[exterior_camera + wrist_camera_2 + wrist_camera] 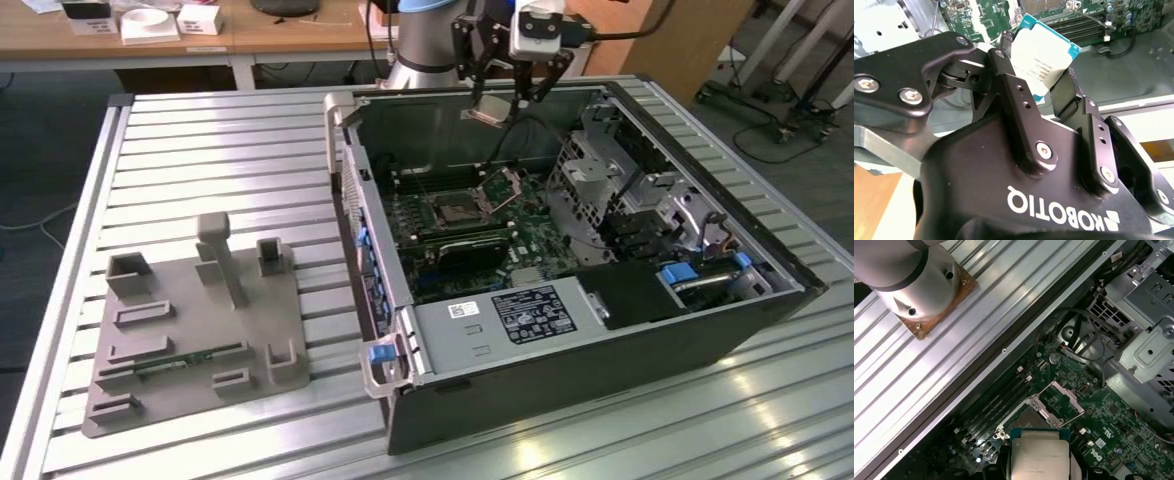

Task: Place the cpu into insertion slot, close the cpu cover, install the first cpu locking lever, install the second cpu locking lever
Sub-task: 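Place the cpu into insertion slot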

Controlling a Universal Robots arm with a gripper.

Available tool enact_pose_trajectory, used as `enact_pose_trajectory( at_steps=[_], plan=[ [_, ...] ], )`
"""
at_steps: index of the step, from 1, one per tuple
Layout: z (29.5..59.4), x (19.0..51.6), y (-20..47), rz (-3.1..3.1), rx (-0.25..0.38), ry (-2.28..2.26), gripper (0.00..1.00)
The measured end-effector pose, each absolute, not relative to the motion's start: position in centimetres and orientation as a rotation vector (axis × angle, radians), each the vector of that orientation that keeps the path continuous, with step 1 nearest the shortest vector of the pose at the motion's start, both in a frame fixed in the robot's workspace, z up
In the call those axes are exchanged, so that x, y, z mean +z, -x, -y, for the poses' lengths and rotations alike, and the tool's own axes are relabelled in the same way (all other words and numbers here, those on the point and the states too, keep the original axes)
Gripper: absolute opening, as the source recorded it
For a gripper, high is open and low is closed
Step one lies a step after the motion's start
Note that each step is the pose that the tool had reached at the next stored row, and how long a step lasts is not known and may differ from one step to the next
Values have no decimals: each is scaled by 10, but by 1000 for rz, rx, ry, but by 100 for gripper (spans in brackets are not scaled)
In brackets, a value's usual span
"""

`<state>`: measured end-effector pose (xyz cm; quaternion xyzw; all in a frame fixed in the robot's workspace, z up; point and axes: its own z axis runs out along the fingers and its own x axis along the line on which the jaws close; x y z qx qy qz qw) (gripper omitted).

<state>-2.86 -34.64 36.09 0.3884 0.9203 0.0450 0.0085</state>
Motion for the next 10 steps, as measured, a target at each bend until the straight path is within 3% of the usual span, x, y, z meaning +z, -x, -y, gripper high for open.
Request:
enact_pose_trajectory(
  at_steps=[10],
  plan=[
    [346, 361, 31, -2820, 139, -1330, 54]
  ],
)
